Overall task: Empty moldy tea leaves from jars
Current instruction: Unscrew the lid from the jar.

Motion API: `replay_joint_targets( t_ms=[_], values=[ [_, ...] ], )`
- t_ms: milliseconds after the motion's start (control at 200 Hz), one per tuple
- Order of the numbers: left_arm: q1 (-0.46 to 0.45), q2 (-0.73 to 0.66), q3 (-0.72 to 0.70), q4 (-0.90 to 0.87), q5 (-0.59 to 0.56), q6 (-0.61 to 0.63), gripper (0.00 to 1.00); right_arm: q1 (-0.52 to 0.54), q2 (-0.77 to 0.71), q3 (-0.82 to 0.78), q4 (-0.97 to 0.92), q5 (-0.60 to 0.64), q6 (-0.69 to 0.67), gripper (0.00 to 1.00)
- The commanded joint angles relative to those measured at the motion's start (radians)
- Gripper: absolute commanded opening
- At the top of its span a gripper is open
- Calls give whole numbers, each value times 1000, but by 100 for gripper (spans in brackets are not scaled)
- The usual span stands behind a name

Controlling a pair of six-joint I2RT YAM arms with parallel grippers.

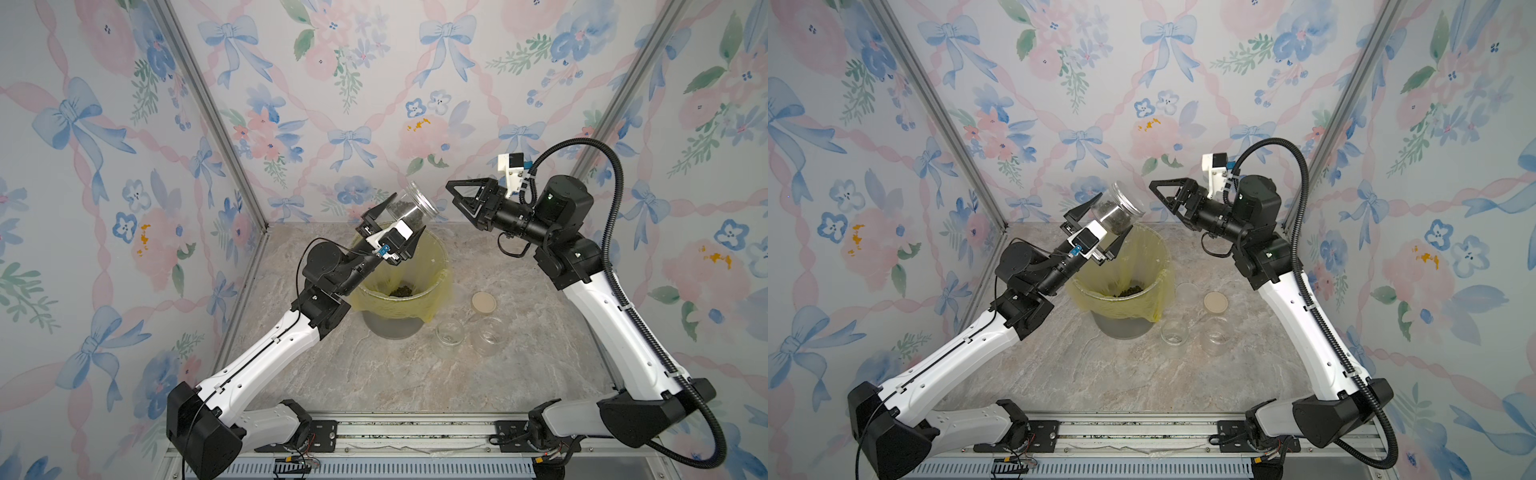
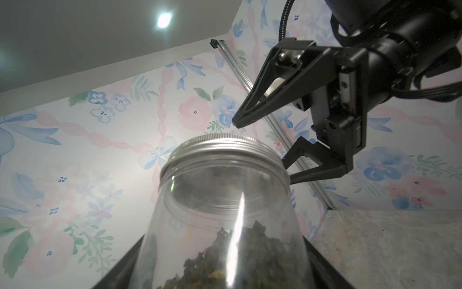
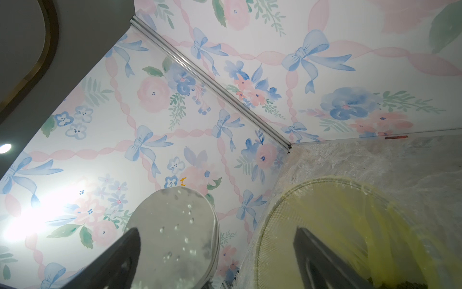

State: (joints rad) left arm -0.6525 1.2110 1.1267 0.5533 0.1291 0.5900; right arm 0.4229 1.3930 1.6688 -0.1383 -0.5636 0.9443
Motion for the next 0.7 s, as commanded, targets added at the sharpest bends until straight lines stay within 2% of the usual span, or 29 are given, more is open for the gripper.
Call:
replay_joint_targets(
  t_ms=[0, 225, 695],
  values=[
    [-3, -24, -8, 55, -88, 111, 38, 35, -17, -21, 84, -6, 29, 96],
    [-3, -18, -1, 55, -82, 105, 38, 105, -1, 10, 63, 11, -18, 97],
    [-18, -6, 12, 56, -69, 117, 38, 160, 61, 105, 34, 28, -62, 97]
  ],
)
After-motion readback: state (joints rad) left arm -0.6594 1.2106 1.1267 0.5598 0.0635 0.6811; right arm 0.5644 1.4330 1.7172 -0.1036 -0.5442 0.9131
